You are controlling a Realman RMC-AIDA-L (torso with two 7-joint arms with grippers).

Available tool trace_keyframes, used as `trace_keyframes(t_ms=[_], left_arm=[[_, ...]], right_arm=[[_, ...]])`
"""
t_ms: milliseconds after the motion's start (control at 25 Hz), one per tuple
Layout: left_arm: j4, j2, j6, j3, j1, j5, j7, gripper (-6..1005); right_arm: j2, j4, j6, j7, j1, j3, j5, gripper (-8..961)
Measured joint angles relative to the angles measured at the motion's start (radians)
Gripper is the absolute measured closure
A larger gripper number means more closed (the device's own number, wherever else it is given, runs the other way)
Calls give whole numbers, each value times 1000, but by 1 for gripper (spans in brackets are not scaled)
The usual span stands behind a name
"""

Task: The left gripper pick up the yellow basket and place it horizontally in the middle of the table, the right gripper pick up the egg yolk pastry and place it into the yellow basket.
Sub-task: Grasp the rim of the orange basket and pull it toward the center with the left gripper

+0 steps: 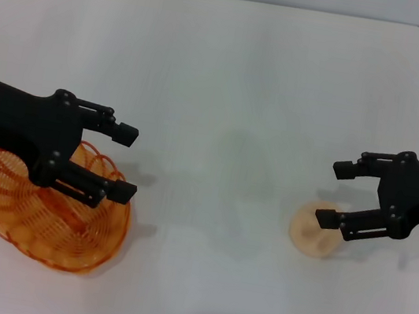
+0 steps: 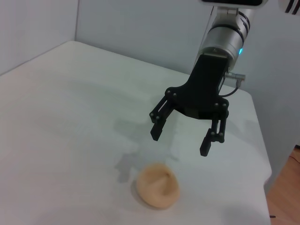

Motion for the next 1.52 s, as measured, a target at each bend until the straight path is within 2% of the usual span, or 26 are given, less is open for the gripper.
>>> trace_keyframes(t_ms=[520, 720, 880, 920, 960, 1040, 1200, 1360, 1520], left_arm=[[0, 1, -3, -7, 2, 0, -1, 136], [9, 13, -4, -8, 0, 6, -30, 136], [13, 47, -5, -8, -13, 18, -101, 136], [18, 72, -4, -10, -19, 25, -145, 136], [18, 72, -4, -10, -19, 25, -145, 136], [28, 98, -3, -16, -21, 41, -198, 136], [64, 135, 13, -38, -24, 118, -296, 136], [92, 163, 19, -59, -25, 201, -364, 136], [104, 177, 23, -97, -28, 291, -398, 137]], right_arm=[[3, -4, 1, 0, 1, 0, 0, 100], [4, -9, 1, 0, 1, 0, 0, 100], [5, -9, 2, -1, 1, 0, 5, 100], [5, -9, 2, -1, -1, 0, 7, 100], [5, -9, 2, -1, -2, 0, 9, 100], [5, -9, 2, -1, -3, 0, 9, 100], [6, -10, 3, -1, -1, 0, 11, 101], [6, -11, 3, 1, 0, 0, 11, 101], [6, -12, 3, 4, 6, 0, 11, 101]])
